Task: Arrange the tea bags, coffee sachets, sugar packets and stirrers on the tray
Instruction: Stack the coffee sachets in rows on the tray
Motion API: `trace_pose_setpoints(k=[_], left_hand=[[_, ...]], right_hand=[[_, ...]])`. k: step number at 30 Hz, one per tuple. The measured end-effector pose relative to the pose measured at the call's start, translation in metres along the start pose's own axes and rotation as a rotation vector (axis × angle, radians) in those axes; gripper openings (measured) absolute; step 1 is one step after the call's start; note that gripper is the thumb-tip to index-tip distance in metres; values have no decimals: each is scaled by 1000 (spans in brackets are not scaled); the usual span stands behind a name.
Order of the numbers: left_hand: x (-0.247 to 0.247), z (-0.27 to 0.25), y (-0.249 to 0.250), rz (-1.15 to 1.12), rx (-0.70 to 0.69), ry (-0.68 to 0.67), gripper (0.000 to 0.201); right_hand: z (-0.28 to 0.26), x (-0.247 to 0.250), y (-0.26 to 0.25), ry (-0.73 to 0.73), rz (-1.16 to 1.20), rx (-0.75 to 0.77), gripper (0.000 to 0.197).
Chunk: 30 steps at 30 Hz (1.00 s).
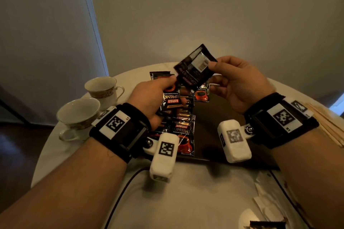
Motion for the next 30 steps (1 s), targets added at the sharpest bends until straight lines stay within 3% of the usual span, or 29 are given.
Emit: trace_pose_setpoints(k=[3, 6, 8, 11, 13, 17, 19, 22, 24, 26, 28, 30], left_hand=[[2, 5, 0, -46, 48, -37, 45], [-1, 4, 1, -120, 102, -165, 66], [-2, 1, 3, -139, 90, -218, 52], [-1, 1, 3, -150, 49, -180, 19], [1, 1, 3, -152, 36, -134, 20], [2, 0, 1, -86, -5, -86, 28], [0, -2, -1, -32, -53, -85, 22], [-5, -6, -3, 27, -113, -113, 6], [-6, -7, -4, 49, -134, -124, 7], [-6, -6, -4, 74, -140, -144, 21], [-5, -7, -5, 108, -138, -173, 36], [-5, -7, -5, 150, -138, -191, 40]], right_hand=[[-4, -3, -6, -58, -73, 94, 17], [-11, -10, -7, -226, -276, 136, 19], [-16, -16, -7, -330, -372, 149, 18], [-18, -21, -7, -426, -437, 138, 18], [-17, -21, -6, -456, -456, 124, 19], [-11, -16, -2, -303, -373, 94, 31], [-7, -13, 2, -224, -310, 75, 41], [-5, -12, 9, -216, -200, -101, 55], [-5, -12, 11, -232, -144, -183, 41], [-4, -11, 11, -199, -104, -194, 23], [-3, -9, 10, -167, -61, -199, 22], [-4, -8, 10, -149, -29, -213, 27]])
Point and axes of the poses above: each hand's wrist, its own z-axis towards the middle knuckle, its own x-axis out of the back of the hand, y = z × x, the point moved 1 cm from there along z, towards the middle knuckle, and after that the axes turned 4 degrees about z, right-handed, at the moved point
